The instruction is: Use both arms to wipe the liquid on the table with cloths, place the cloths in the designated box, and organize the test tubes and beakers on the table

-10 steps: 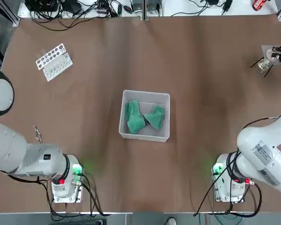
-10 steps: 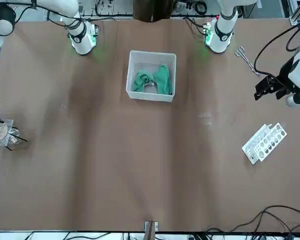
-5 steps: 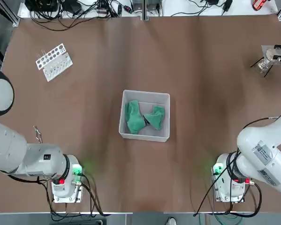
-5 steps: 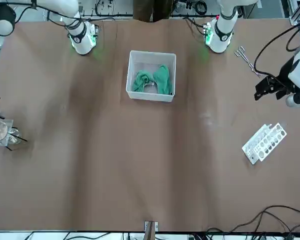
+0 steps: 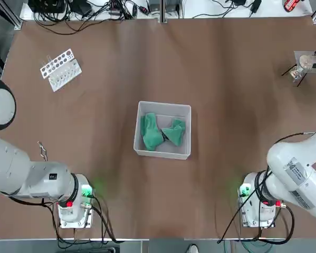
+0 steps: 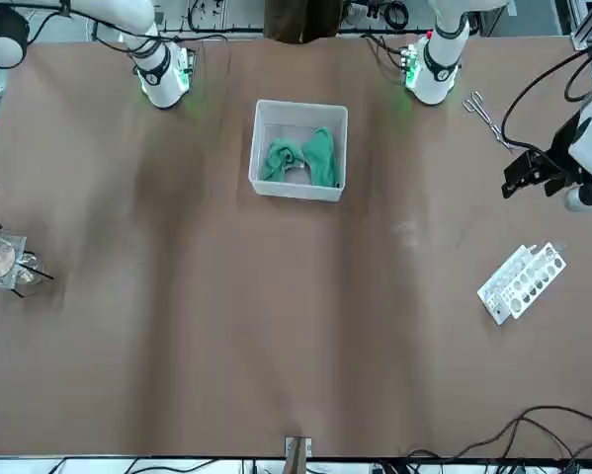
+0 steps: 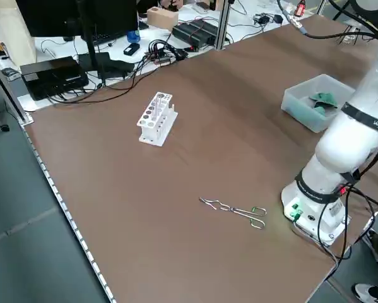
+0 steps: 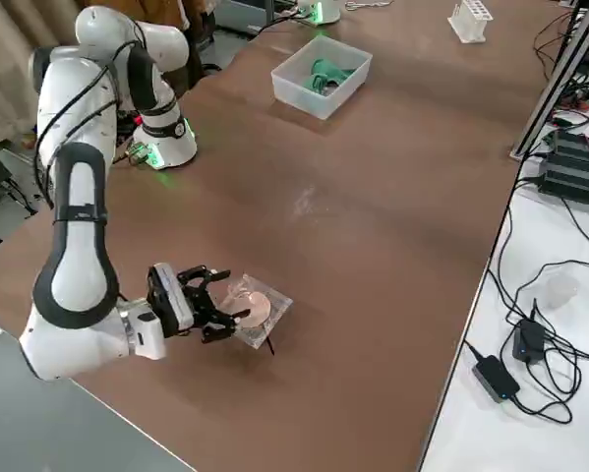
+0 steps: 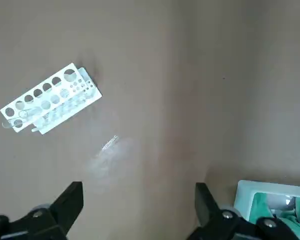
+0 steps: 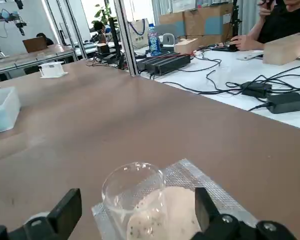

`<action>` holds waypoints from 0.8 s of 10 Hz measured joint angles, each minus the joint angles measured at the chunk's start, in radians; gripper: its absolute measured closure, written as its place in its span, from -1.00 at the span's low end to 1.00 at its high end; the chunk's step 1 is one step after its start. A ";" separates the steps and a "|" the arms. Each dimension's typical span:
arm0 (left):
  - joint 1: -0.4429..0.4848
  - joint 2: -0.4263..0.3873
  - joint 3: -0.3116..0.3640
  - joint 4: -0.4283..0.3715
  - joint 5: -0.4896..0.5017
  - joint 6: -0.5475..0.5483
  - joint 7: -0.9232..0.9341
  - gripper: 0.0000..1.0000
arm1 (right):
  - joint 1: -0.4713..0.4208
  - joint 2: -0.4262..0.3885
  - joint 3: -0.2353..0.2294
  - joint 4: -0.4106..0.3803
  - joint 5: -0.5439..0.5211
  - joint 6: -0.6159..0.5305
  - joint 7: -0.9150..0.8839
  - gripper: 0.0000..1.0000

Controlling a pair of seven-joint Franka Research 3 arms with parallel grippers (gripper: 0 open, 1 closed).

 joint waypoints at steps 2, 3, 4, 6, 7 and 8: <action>0.000 0.000 0.000 0.000 0.000 0.000 0.000 -0.97 | -0.023 -0.004 -0.003 0.036 -0.001 -0.057 0.018 -0.99; 0.000 0.000 0.000 0.000 0.000 0.000 0.000 -0.97 | -0.019 -0.013 0.000 0.071 -0.015 -0.092 0.073 -0.99; 0.000 0.000 0.000 0.000 0.000 0.000 0.000 -0.97 | -0.001 -0.028 0.005 0.114 -0.029 -0.123 0.153 -0.99; 0.000 0.000 0.000 0.000 0.000 0.000 0.000 -0.97 | 0.094 -0.069 0.011 0.148 -0.091 -0.140 0.313 -0.99; 0.000 0.000 0.001 0.000 0.000 0.000 0.000 -0.97 | 0.164 -0.080 0.013 0.151 -0.111 -0.137 0.378 -0.99; 0.000 0.000 0.001 0.000 0.000 0.000 0.000 -0.97 | 0.242 -0.084 0.015 0.152 -0.119 -0.124 0.448 -0.99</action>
